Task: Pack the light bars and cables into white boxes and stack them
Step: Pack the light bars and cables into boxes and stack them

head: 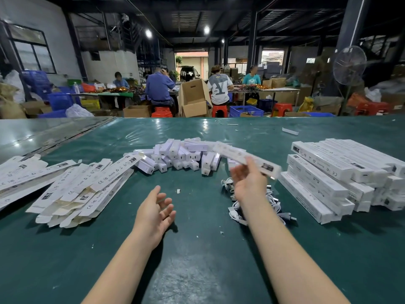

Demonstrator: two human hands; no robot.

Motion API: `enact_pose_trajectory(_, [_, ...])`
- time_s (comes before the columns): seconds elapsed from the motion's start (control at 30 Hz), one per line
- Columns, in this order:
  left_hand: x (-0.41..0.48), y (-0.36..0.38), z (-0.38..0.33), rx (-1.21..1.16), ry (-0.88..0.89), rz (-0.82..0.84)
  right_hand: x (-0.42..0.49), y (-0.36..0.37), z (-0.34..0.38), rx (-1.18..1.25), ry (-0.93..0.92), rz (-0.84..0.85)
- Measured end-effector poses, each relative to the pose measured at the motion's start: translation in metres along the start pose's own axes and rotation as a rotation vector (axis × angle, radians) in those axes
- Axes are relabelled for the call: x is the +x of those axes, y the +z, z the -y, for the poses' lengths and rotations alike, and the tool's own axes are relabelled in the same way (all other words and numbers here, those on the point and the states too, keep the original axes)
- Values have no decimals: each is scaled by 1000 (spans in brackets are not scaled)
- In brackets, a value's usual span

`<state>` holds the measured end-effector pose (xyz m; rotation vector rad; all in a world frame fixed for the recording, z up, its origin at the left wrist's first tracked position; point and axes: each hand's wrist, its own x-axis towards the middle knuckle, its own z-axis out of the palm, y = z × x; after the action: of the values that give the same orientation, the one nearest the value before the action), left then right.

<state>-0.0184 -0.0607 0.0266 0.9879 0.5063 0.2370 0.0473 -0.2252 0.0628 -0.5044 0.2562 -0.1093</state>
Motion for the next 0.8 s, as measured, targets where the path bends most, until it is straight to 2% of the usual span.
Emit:
enact_pose_trajectory(0.07, [-1, 1, 2, 45, 8, 8, 7, -1, 25, 88, -73, -44])
enact_pose_trajectory(0.17, [-2, 2, 4, 84, 22, 7, 16, -7, 52, 133, -192, -10])
enact_pose_trajectory(0.33, [0, 0, 5, 141, 33, 15, 23, -13, 58, -42, -374, 18])
enact_pose_trajectory(0.47, [0, -1, 5, 152, 57, 13, 20, -13, 42, -186, -361, 15])
enact_pose_trajectory(0.57, [0, -4, 2, 325, 188, -14, 12, -13, 7, -525, -350, 77])
enact_pose_trajectory(0.63, [3, -9, -2, 570, 358, -81, 5, -17, -19, -819, -383, 222])
enact_pose_trajectory(0.67, [5, -13, -5, 689, 441, -132, 3, -20, -30, -1018, -429, 321])
enact_pose_trajectory(0.77, [11, -29, -15, 933, 594, -294, 1, -35, -52, -1840, -624, 693])
enact_pose_trajectory(0.8, [15, -35, -17, 1017, 628, -359, 0, -38, -55, -2009, -676, 795])
